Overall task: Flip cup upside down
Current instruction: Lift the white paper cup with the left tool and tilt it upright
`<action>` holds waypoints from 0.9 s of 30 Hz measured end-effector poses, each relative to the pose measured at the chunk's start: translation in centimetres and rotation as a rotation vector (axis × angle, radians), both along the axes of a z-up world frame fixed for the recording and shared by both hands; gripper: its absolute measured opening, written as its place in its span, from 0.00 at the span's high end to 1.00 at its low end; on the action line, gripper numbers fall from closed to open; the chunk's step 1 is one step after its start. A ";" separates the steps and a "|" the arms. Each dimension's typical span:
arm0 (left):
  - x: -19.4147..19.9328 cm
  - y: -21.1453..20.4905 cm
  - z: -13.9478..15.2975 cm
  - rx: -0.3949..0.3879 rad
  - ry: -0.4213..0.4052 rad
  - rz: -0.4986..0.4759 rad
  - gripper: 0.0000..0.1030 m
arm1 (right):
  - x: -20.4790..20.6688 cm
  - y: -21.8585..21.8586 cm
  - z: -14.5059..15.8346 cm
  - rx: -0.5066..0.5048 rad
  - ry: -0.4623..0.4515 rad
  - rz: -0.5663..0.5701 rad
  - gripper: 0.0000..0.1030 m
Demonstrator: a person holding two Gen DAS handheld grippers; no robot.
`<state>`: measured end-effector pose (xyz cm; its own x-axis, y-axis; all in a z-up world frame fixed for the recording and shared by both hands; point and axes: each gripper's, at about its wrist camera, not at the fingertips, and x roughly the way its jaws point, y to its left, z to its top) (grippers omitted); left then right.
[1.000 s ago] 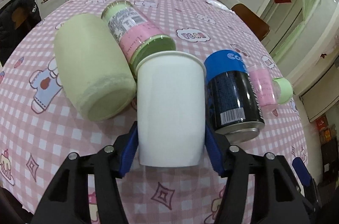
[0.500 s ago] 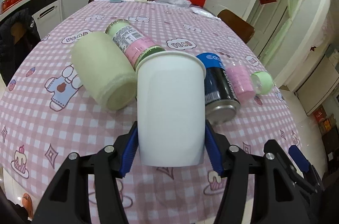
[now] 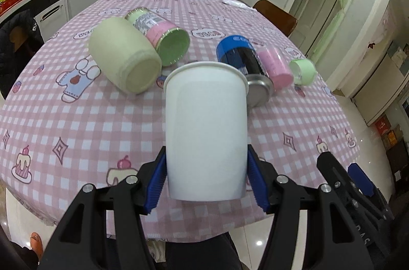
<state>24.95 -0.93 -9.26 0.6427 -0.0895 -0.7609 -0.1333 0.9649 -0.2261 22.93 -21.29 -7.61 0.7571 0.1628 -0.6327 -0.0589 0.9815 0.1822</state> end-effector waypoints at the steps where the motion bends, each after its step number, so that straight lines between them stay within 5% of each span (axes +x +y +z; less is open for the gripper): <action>1: 0.0 -0.1 -0.1 0.004 0.005 -0.007 0.43 | -0.1 -0.1 -0.1 0.001 0.003 -0.003 0.08; 12: 1.2 -0.5 -1.2 0.033 0.057 -0.036 0.40 | 0.0 -1.1 -0.2 0.012 0.015 -0.019 0.08; 27: 0.6 -0.3 1.4 0.051 -0.009 -0.088 0.33 | -1.2 0.2 1.9 0.042 -0.045 -0.004 0.08</action>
<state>25.55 -1.23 -7.81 0.6407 -0.1074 -0.7602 -0.0456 0.9831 -0.1773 21.69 -21.13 -5.72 0.7853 0.1859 -0.5905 -0.0642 0.9732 0.2209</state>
